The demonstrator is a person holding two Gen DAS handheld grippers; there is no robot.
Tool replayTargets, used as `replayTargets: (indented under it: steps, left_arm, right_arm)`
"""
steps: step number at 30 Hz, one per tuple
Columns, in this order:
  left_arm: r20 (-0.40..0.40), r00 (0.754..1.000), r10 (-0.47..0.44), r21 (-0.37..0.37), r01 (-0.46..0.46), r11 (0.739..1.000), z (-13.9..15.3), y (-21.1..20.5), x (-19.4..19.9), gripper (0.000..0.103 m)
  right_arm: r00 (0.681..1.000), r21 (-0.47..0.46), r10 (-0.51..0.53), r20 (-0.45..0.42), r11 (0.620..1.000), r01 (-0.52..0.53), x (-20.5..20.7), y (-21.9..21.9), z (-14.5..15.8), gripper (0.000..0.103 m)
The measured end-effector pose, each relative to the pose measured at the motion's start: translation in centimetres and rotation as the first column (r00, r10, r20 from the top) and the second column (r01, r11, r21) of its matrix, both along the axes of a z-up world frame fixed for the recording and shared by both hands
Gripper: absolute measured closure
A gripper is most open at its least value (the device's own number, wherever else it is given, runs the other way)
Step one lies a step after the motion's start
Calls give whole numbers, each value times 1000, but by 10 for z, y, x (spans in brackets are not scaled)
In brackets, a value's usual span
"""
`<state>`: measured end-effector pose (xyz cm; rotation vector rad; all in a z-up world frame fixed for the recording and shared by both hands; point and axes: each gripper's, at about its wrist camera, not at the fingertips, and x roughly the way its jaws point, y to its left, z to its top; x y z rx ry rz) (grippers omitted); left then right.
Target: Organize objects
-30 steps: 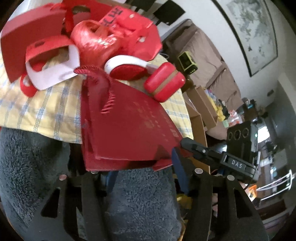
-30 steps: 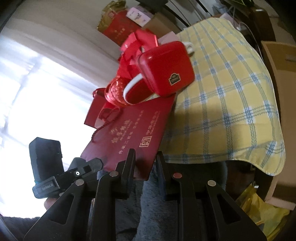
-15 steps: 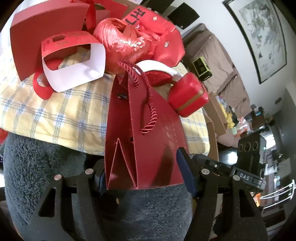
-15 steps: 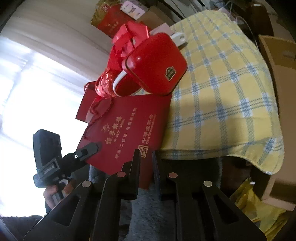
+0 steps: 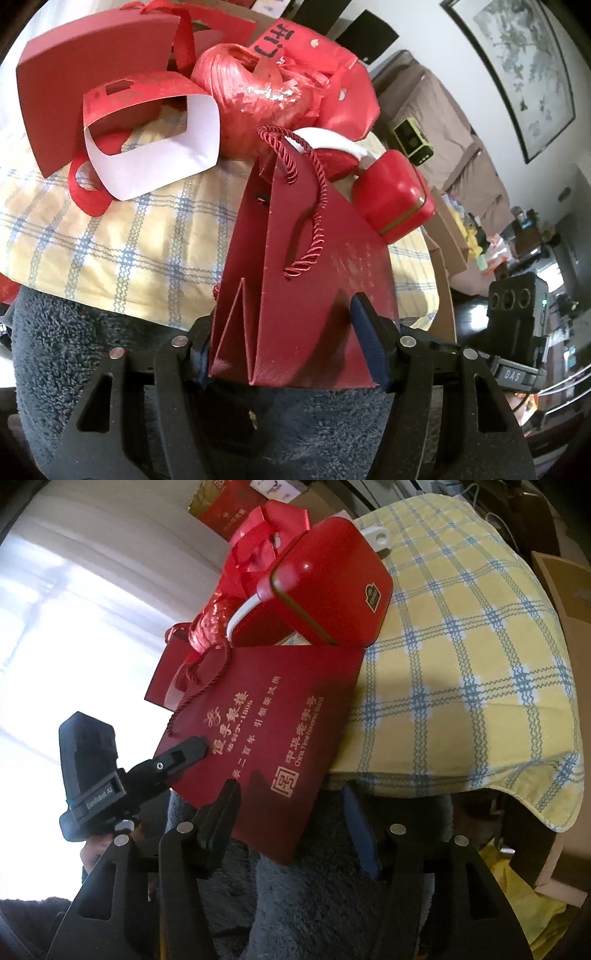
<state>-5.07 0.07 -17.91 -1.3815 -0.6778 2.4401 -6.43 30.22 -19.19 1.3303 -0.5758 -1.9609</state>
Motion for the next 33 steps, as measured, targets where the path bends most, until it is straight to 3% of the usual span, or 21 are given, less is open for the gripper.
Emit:
replayTargets:
  steps: [1,4,7,10,12,14,19,21,24,31,32,33]
  left_arm:
    - [0,1000,-9,4,9,1000,1,2,0,55]
    - [-4,1000,-26,36,26,999,3,5,0,65]
    - [-22,999,-35,31,36,999,9,8,2,68]
    - [-30,999,-28,25,29,999,13,8,4,72]
    - [-27,999,-18,30,19,999,14,8,5,76]
    - [-23,1000,-17,34,18,999,13,8,5,79]
    - [-9,1000,1,99,0,995,10,5,6,83]
    - [10,999,31,185,-32,982,6,-1,8,87]
    - [58,994,92,321,-105,941,-6,-13,10,91]
    - [39,991,129,361,-134,923,-8,-14,12,95]
    - [43,991,129,395,-135,909,-10,-15,13,95]
    - [58,990,127,460,-139,877,-15,-17,13,95]
  right_arm:
    - [1000,-4,-1,0,1000,1,-1,-1,0,44]
    - [1000,-24,2,4,1000,-2,-1,1,2,48]
    - [1000,-8,4,-8,1000,-4,0,-2,4,54]
    - [1000,16,0,-11,1000,0,0,-1,4,67]
    - [1000,50,-6,-27,999,7,1,-1,5,84]
    - [1000,35,-12,-29,999,13,1,0,5,86]
    - [1000,-16,-19,22,1000,20,-3,4,-3,84]
    - [999,-44,-23,47,999,25,-5,5,-7,80]
    - [999,-20,-22,25,1000,23,-2,2,-1,80]
    - [1000,-7,-1,23,1000,1,0,-14,-3,70]
    - [1000,-11,-6,19,1000,6,1,-14,-2,68]
    - [1000,-20,-12,16,1000,12,1,-14,-2,65]
